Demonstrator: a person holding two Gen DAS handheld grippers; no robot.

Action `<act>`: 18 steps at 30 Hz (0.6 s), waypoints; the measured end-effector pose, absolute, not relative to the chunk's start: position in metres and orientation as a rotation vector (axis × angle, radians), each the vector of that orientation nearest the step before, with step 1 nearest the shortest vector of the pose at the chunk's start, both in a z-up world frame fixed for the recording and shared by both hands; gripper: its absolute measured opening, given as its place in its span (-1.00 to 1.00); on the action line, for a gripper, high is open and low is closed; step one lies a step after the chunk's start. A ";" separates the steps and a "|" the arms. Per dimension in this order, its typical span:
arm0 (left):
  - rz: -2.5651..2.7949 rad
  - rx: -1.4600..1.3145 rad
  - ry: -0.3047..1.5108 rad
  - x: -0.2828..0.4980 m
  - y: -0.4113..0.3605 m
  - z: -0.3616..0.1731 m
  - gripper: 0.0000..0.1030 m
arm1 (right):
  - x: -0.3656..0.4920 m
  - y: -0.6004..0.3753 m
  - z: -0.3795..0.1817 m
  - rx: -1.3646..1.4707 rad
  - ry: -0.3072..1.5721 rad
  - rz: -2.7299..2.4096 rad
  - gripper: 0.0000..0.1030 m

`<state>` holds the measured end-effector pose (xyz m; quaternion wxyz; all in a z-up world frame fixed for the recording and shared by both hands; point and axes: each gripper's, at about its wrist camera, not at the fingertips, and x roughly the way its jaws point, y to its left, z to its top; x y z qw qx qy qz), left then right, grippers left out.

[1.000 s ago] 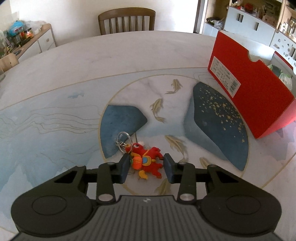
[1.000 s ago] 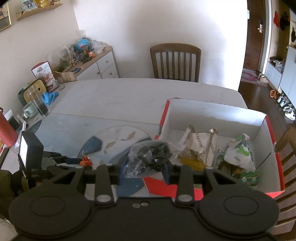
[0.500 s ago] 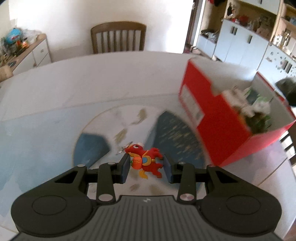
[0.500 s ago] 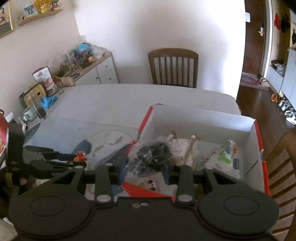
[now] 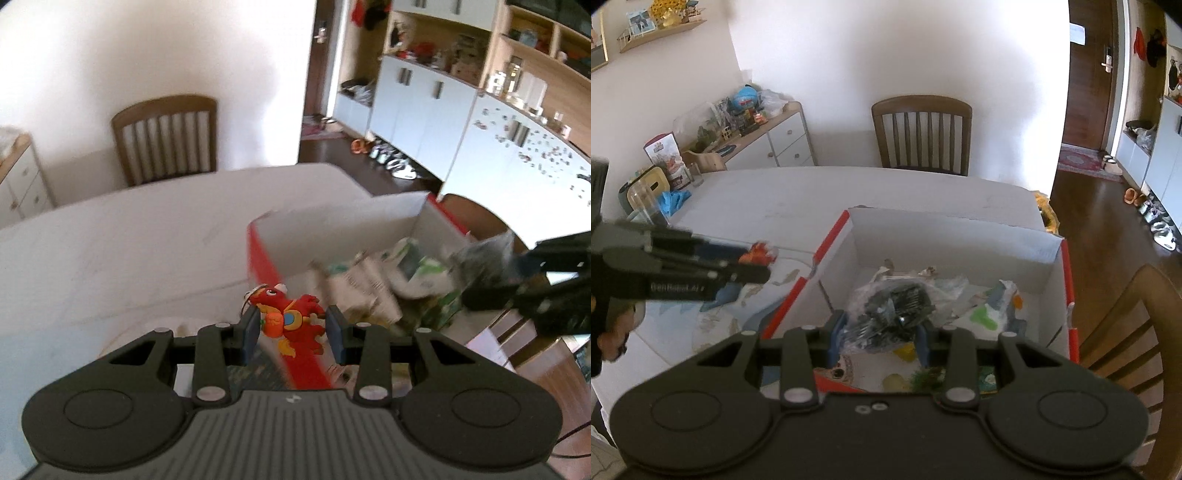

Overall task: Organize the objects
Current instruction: 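Carry keychain with left tool into shoebox while right tool carries black bag, then open left tool releasing keychain while right tool releases black bag in shoebox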

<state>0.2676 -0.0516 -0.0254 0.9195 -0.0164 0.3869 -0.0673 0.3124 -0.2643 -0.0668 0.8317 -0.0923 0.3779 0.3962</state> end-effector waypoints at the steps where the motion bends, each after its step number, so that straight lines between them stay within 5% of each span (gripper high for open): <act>1: -0.151 -0.027 0.791 0.273 -0.058 -0.023 -0.27 | 0.314 -0.266 -0.068 -0.199 0.801 0.843 -0.29; 18: -0.300 0.069 0.920 0.351 -0.138 -0.074 -0.27 | 0.339 -0.256 -0.109 -0.293 0.868 0.846 -0.29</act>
